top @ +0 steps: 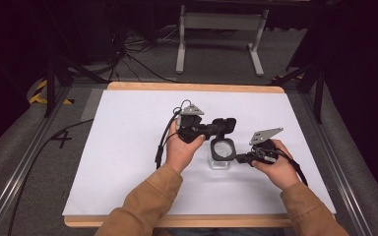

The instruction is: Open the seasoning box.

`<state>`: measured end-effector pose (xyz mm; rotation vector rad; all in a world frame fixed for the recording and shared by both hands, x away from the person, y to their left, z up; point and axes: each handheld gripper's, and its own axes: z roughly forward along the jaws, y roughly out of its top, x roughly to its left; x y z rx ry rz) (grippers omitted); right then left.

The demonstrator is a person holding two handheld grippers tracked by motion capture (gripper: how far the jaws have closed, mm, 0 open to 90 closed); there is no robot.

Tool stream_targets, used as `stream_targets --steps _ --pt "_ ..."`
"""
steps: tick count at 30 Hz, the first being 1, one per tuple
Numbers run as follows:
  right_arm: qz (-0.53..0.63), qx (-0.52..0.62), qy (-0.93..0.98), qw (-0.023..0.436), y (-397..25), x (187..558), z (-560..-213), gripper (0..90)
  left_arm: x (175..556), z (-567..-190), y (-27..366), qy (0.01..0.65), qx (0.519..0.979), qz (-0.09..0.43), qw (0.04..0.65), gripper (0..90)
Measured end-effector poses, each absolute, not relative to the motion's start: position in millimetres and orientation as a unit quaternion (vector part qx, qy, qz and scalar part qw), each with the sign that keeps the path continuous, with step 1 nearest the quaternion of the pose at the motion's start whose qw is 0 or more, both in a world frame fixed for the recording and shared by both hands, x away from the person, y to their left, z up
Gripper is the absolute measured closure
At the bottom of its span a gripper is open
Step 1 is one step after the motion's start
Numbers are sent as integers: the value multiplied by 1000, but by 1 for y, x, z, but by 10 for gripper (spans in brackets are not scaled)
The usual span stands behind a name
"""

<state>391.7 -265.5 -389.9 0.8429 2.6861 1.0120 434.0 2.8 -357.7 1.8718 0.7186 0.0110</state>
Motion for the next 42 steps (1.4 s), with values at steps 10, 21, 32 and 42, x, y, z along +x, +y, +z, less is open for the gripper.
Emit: stream_targets --steps 10,21,32,42 --pt "335 272 899 69 -265 388 -391 899 423 -352 19 291 798 31 526 765" --pt "383 287 872 104 -300 379 -370 783 389 -332 69 275 828 85 481 673" --pt "400 336 844 124 -343 370 -377 536 358 -344 141 307 840 105 435 556" --pt "373 360 846 126 -361 373 -394 490 367 -376 179 329 863 130 361 432"
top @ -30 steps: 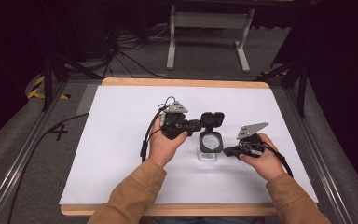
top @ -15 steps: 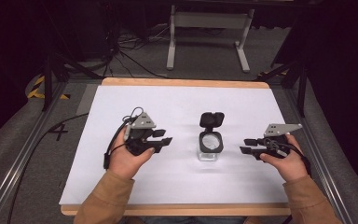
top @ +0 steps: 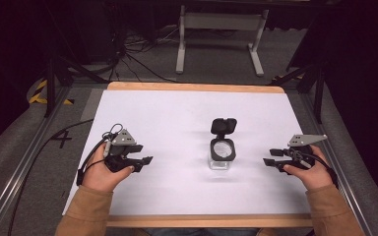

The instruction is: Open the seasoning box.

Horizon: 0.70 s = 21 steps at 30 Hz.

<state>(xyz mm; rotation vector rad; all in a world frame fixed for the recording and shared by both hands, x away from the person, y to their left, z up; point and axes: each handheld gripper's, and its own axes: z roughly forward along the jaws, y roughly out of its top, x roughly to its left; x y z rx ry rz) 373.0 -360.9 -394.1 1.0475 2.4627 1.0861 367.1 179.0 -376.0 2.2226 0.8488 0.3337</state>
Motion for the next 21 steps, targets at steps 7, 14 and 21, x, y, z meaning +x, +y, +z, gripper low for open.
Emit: stream_targets --steps 7,14,21 --pt "355 375 845 136 -369 377 -414 488 380 -402 184 339 870 91 347 412" --pt "349 380 845 142 -366 378 -425 491 385 -415 178 331 887 82 312 408" --pt "352 362 848 159 -356 382 -432 472 384 -426 175 333 888 69 310 391"
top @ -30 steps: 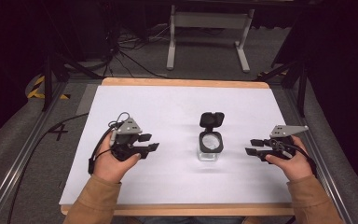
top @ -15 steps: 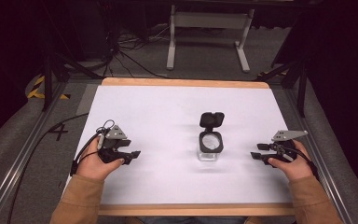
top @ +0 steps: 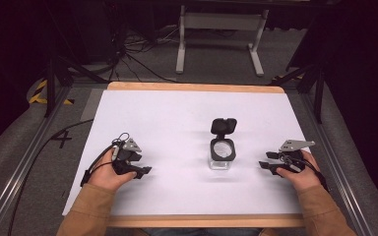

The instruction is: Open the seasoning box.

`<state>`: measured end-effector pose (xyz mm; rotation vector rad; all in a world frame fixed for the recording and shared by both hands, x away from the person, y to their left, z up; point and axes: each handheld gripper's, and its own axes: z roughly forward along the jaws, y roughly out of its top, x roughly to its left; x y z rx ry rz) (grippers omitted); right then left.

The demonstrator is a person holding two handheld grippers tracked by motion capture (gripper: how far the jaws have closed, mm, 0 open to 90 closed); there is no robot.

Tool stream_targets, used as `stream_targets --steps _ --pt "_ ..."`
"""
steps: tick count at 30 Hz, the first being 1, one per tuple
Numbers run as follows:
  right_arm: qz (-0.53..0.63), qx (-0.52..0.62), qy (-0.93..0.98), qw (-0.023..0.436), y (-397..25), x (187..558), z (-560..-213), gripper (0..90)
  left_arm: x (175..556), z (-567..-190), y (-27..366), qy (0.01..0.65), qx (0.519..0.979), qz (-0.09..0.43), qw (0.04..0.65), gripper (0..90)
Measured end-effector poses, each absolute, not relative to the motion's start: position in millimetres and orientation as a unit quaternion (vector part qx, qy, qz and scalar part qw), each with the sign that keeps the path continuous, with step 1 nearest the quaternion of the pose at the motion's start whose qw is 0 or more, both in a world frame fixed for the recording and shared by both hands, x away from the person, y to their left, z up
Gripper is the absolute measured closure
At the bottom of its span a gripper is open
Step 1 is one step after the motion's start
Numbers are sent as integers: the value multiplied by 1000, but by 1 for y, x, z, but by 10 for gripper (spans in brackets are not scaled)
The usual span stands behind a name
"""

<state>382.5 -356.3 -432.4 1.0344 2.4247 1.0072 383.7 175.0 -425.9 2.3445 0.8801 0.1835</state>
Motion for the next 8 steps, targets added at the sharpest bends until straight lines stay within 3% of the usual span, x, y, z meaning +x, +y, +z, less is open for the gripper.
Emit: stream_targets --steps 8 --pt "355 354 851 158 -348 387 -433 459 380 -427 177 337 885 73 313 377"
